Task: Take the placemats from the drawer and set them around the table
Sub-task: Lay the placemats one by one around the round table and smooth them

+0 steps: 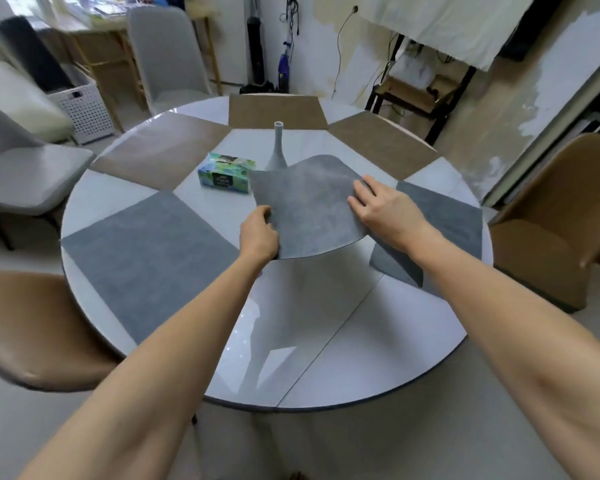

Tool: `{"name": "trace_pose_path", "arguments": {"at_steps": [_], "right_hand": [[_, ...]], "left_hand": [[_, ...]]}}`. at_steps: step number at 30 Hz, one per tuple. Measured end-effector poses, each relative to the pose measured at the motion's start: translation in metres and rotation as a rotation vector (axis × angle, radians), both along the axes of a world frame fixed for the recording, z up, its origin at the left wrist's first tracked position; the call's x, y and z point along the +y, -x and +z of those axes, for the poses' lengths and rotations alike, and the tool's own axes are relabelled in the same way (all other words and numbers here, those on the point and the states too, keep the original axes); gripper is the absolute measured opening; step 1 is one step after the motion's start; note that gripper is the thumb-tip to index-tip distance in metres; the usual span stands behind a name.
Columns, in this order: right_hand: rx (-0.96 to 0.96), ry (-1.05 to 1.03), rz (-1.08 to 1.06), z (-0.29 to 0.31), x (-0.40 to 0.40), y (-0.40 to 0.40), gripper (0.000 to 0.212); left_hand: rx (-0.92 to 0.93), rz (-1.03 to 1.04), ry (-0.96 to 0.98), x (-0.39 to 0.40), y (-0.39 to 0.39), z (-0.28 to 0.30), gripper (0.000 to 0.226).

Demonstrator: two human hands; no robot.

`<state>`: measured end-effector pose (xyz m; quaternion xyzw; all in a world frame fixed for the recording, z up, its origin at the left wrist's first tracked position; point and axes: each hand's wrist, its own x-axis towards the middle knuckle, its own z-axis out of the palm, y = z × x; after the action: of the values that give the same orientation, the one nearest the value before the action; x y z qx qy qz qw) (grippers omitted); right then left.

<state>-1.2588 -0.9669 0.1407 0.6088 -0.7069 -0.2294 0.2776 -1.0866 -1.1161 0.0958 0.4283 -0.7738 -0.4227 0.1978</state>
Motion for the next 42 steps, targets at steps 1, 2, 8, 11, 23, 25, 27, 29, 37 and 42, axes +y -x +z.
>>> {"name": "trace_pose_path", "arguments": {"at_steps": [1, 2, 8, 11, 23, 25, 27, 29, 37, 42], "right_hand": [[0.006, 0.023, 0.007, -0.002, 0.007, 0.004, 0.017], [0.019, 0.064, 0.019, -0.006, 0.013, 0.007, 0.018], [-0.366, 0.097, -0.053, -0.062, 0.04, -0.028, 0.048], [-0.737, -0.22, -0.37, -0.11, 0.059, -0.06, 0.064], [-0.614, -0.335, -0.484, -0.201, 0.077, -0.122, 0.033], [-0.597, -0.339, -0.494, -0.206, 0.078, -0.127, 0.036], [-0.587, -0.348, -0.509, -0.21, 0.08, -0.132, 0.037], [-0.583, -0.346, -0.526, -0.212, 0.081, -0.138, 0.037], [-0.64, -0.329, -0.574, -0.214, 0.094, -0.158, 0.038], [-0.658, -0.334, -0.611, -0.219, 0.102, -0.169, 0.038]], "left_hand": [[0.0, 0.007, 0.017, 0.008, 0.006, 0.002, 0.044], [0.007, 0.011, 0.037, 0.013, 0.01, 0.003, 0.044], [-0.096, 0.053, 0.094, 0.024, -0.019, -0.037, 0.055], [-0.237, 0.041, 0.049, 0.034, -0.052, -0.069, 0.057], [-0.328, 0.147, -0.209, 0.038, -0.12, -0.168, 0.043], [-0.333, 0.153, -0.202, 0.039, -0.128, -0.176, 0.045], [-0.338, 0.159, -0.17, 0.04, -0.133, -0.182, 0.046], [-0.359, 0.137, -0.129, 0.043, -0.137, -0.186, 0.048], [-0.469, -0.069, 0.083, 0.055, -0.145, -0.189, 0.023], [-0.604, -0.124, 0.115, 0.059, -0.148, -0.188, 0.026]]}}
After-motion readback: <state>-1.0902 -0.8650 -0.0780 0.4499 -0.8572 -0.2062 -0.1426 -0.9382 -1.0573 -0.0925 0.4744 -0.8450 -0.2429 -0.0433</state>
